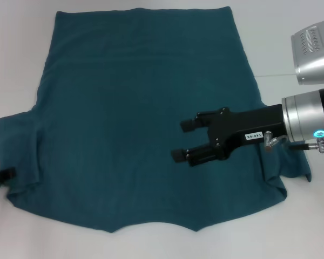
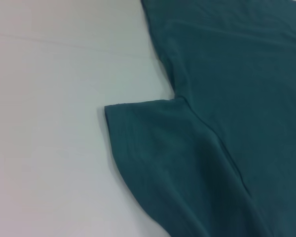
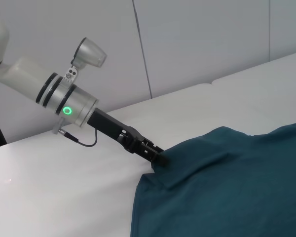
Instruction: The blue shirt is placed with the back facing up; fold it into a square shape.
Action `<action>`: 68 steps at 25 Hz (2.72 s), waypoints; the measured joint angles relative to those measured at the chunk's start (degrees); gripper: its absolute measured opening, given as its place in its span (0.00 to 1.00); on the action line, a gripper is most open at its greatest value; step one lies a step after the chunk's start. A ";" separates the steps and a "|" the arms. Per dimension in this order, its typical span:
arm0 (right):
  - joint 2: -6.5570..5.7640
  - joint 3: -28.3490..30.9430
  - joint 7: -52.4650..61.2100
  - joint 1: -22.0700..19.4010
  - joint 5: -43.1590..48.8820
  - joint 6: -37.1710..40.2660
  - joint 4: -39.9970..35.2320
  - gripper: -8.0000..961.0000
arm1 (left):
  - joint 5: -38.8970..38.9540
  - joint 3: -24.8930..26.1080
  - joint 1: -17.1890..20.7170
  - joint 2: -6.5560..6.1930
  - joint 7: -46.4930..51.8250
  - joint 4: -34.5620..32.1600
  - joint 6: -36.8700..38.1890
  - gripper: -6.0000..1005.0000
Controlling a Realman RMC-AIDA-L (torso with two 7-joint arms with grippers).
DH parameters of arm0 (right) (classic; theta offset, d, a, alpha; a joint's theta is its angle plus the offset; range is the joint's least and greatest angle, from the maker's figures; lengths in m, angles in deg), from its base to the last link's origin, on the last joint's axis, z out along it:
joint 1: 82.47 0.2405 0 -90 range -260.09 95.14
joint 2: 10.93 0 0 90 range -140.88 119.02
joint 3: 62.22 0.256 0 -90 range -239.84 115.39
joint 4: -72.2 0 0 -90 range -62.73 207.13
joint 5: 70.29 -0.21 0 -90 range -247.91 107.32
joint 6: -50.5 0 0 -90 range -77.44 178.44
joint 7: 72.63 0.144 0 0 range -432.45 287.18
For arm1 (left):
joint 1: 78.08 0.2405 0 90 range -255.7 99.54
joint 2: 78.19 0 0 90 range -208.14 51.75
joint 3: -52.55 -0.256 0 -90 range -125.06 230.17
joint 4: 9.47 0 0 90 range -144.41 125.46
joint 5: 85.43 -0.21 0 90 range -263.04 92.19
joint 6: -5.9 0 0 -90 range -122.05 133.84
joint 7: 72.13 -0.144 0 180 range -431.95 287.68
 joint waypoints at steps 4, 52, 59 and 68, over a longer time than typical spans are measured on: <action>0.00 -0.10 0.00 -0.03 0.00 -0.03 0.06 0.95 | -0.03 -0.01 -0.28 -0.03 1.36 0.21 -0.33 0.58; 0.00 0.80 -6.40 -6.37 -6.12 -2.00 3.35 0.95 | -5.60 -17.67 -9.04 0.08 9.09 -4.42 4.63 0.01; -0.01 1.89 -7.58 -6.37 -6.12 -2.25 4.76 0.95 | -9.70 -21.73 -10.70 1.88 10.28 -3.04 1.33 0.01; 0.01 2.00 -8.67 -6.37 -6.10 -2.87 5.18 0.95 | 0.00 -22.43 -11.66 1.78 9.97 -1.83 5.74 0.11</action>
